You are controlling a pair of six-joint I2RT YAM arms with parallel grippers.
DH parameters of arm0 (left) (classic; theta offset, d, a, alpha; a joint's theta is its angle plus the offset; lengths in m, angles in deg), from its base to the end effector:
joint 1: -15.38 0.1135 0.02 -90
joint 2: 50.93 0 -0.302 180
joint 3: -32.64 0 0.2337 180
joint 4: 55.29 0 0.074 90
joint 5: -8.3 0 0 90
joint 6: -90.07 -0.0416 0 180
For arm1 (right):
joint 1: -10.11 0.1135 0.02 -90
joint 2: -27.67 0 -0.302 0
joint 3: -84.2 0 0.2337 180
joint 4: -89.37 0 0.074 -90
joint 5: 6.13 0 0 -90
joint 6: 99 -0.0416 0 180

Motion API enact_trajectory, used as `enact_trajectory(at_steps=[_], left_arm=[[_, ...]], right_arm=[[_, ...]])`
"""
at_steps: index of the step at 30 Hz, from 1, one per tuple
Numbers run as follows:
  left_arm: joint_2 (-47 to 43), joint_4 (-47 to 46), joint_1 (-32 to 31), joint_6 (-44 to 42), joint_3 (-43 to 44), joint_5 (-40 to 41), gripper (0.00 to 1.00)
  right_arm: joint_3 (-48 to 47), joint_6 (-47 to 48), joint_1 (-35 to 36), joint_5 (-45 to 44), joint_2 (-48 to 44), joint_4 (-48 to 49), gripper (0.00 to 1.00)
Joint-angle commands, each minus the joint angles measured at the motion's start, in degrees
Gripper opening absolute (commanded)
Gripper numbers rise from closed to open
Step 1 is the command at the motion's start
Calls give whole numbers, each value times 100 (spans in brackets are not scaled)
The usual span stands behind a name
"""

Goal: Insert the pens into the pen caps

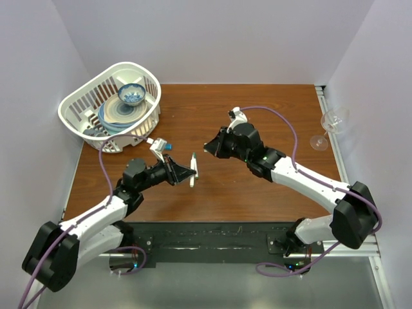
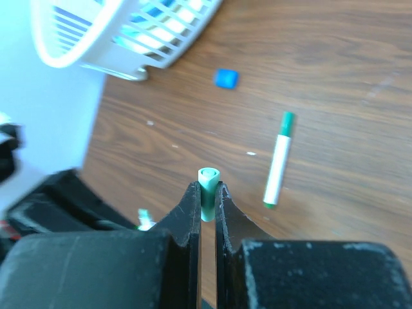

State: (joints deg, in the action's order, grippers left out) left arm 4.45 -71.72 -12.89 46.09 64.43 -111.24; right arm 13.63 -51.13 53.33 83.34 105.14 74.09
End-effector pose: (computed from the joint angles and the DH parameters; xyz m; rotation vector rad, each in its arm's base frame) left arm 0.1417 -0.0995 0.2548 0.1389 1.8830 -1.3662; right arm 0.2142 0.2007 0.3366 -0.0134 2.0871 0.9439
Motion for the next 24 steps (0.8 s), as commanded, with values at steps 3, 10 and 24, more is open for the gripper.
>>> enact_trajectory(at_steps=[3,10,24], left_arm=[[254,-1061,-38,214,14,-272,0],[220,-1026,-38,214,41,-368,0],[-18,-886,-38,144,-109,-298,0]], right_arm=[[24,-436,169,-78,-180,796,0],[103,-533,309,10,-241,990,0],[148,-542,591,-61,-250,1069,0]])
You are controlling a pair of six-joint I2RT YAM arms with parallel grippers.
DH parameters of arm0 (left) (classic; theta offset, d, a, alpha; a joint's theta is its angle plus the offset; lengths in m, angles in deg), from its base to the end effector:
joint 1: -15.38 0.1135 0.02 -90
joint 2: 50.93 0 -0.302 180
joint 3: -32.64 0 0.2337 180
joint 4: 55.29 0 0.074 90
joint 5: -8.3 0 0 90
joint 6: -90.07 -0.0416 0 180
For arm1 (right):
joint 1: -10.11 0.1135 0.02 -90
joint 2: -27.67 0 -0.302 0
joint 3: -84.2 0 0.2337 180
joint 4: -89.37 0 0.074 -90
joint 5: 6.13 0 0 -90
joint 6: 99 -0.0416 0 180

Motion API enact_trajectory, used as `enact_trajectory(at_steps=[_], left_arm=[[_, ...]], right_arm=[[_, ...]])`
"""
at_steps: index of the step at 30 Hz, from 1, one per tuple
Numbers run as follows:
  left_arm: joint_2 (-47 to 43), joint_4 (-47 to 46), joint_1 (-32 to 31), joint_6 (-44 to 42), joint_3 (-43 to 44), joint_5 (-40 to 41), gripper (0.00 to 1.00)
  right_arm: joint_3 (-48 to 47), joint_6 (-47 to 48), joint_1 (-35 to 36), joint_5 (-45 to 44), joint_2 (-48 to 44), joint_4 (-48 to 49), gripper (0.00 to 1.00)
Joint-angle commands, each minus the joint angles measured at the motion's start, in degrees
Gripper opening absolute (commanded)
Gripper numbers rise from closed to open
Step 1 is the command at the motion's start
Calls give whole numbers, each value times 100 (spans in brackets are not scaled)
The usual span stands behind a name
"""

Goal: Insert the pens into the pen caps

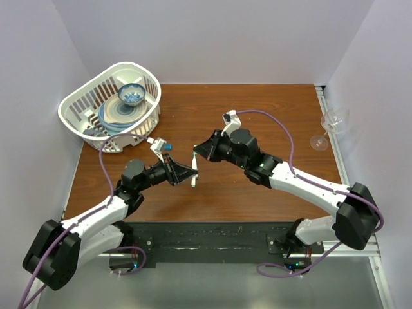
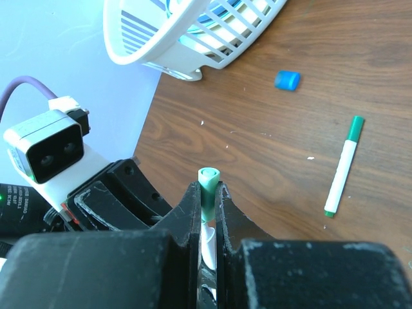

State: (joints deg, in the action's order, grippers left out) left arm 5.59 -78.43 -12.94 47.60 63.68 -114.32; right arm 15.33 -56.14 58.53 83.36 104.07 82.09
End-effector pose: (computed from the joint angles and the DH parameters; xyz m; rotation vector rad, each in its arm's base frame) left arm 0.1419 -0.1020 0.2604 0.1929 1.8092 -1.4379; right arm 0.1944 0.2185 0.3469 -0.0154 1.9927 1.1304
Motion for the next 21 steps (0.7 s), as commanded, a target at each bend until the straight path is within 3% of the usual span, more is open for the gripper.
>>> enact_trajectory(at_steps=[1,11,21], left_arm=[[-149,-171,-34,-24,-26,10,0],[-246,-39,-34,-86,-17,80,0],[-404,-196,-34,-95,71,107,0]], right_arm=[[-32,-33,88,-54,-134,251,0],[11,152,115,34,-187,216,0],[566,564,377,957,-328,612,0]])
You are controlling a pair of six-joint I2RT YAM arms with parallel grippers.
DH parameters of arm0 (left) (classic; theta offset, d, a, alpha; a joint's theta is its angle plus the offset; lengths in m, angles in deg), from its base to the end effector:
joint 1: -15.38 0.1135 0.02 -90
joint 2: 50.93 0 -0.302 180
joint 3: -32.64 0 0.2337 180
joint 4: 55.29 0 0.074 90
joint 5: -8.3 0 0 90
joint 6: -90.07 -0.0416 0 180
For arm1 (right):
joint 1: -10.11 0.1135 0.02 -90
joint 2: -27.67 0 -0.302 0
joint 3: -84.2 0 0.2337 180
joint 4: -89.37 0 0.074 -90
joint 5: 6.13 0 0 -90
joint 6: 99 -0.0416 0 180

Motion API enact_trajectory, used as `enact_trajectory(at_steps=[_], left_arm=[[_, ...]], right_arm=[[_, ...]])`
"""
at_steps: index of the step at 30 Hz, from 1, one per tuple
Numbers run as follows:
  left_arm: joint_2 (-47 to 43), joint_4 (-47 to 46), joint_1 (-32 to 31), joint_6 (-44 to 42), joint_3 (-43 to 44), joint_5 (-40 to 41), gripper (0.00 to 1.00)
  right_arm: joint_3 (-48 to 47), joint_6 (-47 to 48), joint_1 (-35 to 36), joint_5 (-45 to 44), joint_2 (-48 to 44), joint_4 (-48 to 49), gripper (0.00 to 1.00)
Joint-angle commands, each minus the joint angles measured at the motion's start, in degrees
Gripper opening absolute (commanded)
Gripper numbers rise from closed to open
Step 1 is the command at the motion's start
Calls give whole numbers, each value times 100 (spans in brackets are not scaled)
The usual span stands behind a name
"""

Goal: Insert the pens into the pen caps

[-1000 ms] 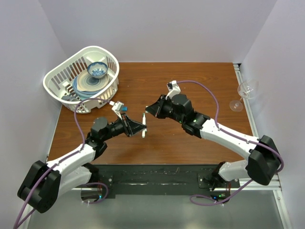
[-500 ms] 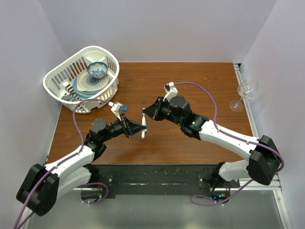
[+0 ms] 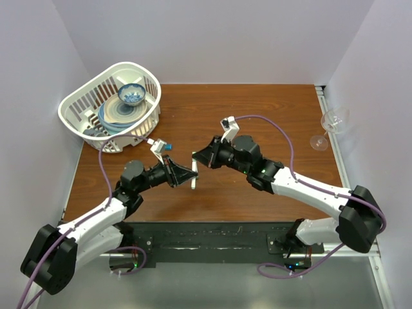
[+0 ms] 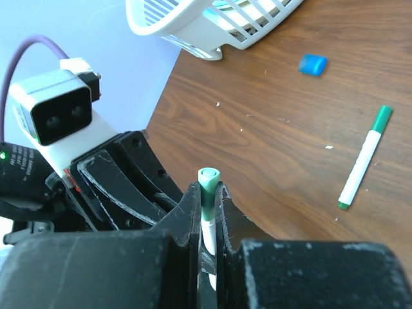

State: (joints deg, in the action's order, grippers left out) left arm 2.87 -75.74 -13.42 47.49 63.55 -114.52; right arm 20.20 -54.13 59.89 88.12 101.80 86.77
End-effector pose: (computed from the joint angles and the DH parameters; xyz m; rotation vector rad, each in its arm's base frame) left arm 0.1344 -0.0996 0.2617 0.2049 1.8121 -1.4447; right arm 0.1785 0.2159 0.3374 -0.1386 1.9702 1.2121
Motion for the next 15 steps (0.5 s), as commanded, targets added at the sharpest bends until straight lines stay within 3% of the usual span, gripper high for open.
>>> enact_trajectory(at_steps=[1,11,15], left_arm=[[-150,-492,14,-92,84,127,0],[-352,-721,14,-189,190,92,0],[-476,-633,6,-391,251,39,0]], right_arm=[[87,407,278,471,-100,66,0],[509,539,480,655,-530,91,2],[465,531,480,674,-715,-49,9]])
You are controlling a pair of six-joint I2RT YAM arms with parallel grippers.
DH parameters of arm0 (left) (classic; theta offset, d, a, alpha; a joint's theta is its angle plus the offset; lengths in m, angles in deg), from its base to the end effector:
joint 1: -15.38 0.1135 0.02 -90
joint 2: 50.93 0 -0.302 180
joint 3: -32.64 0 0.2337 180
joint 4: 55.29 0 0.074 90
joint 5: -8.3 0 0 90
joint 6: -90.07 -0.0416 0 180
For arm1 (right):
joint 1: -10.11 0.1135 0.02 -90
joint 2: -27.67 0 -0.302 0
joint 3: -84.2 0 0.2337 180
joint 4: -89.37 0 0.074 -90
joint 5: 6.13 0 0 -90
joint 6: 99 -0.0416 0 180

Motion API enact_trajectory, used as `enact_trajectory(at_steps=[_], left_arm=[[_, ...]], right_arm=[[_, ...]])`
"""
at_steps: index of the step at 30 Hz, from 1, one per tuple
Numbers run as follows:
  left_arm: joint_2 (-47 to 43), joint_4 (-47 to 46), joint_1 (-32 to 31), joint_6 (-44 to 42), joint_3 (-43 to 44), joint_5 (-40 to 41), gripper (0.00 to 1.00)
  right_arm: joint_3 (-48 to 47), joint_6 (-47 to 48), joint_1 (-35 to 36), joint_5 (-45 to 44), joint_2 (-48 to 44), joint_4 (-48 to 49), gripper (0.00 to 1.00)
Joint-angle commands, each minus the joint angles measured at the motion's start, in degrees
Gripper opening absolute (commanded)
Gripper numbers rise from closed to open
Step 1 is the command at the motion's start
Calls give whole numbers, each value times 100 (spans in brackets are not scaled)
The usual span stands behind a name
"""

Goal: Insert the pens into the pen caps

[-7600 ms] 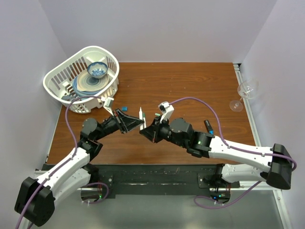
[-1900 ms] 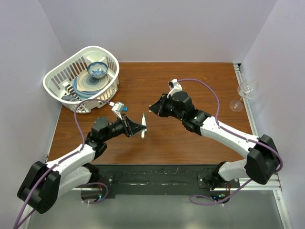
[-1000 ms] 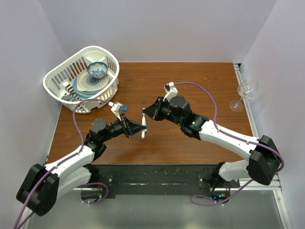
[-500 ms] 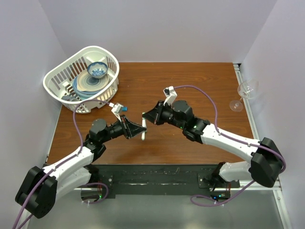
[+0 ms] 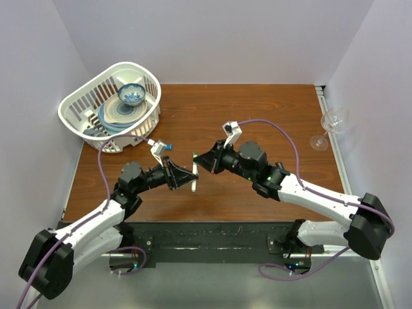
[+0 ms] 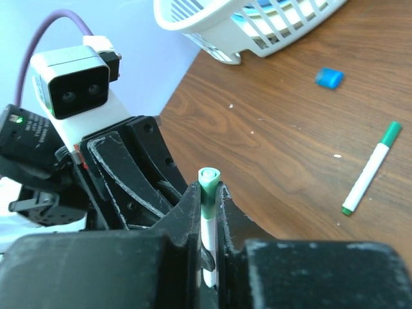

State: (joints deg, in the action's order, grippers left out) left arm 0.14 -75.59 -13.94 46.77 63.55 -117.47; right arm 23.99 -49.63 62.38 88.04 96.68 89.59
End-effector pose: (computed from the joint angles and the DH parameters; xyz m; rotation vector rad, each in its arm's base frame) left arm 0.1253 -0.0983 0.2682 0.2872 1.7661 -1.4838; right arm 0.1549 0.2051 0.3425 -0.2507 1.8751 1.2266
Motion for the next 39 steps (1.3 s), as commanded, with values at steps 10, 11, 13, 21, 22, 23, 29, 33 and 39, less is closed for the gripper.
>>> enact_trajectory(at_steps=[10,11,13,21,22,23,29,33,39], left_arm=[[-501,-393,67,-583,322,62,0],[-528,-376,67,-600,304,61,0],[-641,-376,67,-618,217,26,0],[-827,-472,67,-610,111,-491,0],[-818,-525,67,-583,93,-553,0],[-809,-586,67,-557,93,-606,0],[-827,-604,67,-556,102,-756,0],[-809,-613,67,-556,128,-809,0],[-765,-780,67,-451,93,-853,0]], right_arm=[[-553,-43,231,498,-591,-725,42],[-650,45,231,498,-582,-831,49],[-835,142,231,437,-608,-1061,54],[-1398,502,231,67,-495,-1674,73],[-1512,537,231,67,-477,-1694,73],[-1565,555,240,67,-459,-1694,73],[-1890,713,231,76,-222,-1711,65],[-2013,766,231,155,-116,-1808,56],[-1935,758,231,269,-107,-1782,49]])
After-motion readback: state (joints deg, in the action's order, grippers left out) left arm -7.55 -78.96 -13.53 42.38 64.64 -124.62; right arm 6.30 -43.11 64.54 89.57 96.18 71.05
